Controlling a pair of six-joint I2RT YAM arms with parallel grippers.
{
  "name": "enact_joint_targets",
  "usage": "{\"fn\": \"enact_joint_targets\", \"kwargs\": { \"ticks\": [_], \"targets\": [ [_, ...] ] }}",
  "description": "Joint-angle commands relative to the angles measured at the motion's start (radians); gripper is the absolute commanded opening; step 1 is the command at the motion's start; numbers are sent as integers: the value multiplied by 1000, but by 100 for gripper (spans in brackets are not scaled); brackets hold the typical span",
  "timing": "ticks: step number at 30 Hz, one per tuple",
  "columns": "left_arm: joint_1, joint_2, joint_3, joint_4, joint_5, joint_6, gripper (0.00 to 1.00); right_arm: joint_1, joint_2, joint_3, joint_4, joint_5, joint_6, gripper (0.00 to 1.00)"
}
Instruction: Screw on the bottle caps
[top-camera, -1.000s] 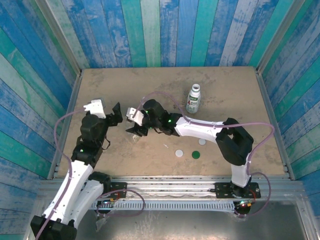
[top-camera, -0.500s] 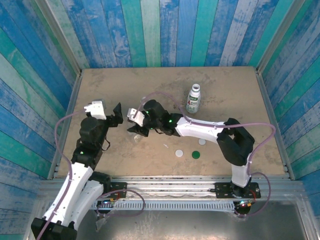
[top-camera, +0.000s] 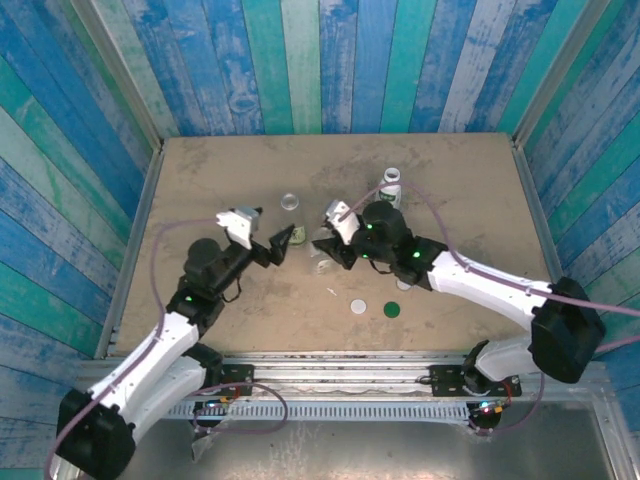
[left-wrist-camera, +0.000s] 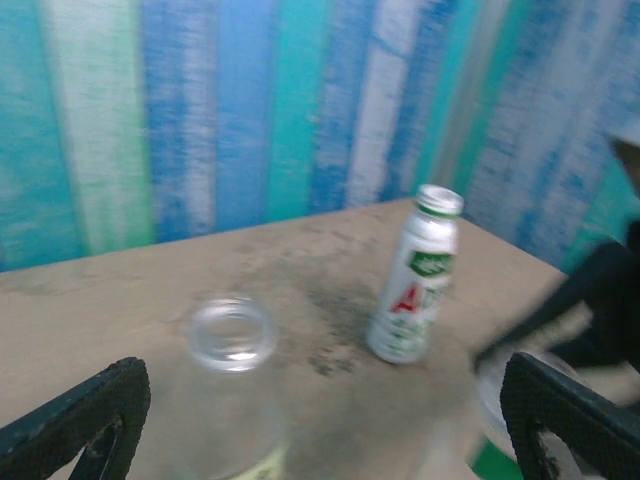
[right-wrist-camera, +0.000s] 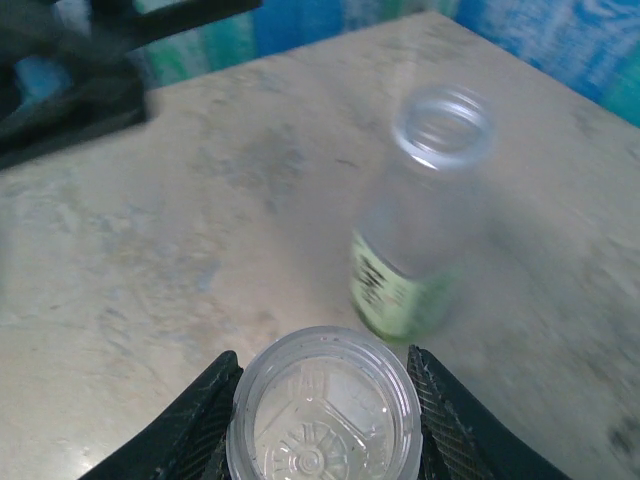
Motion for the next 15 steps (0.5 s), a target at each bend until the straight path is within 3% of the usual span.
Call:
{"fn": "enact_joint_targets", "kwargs": {
  "ticks": [1,10,15],
  "targets": [
    [-91,107,-63,251,21,101,94,-29,-53,-58,-31,103,63,33],
    [-199,496,-154,750,131,145,94,-52,-79,-118,-34,106,42,33],
    [-209,661,-178,913,162,158,94,-52,-80,-145,-13,67,38,33]
  ]
}}
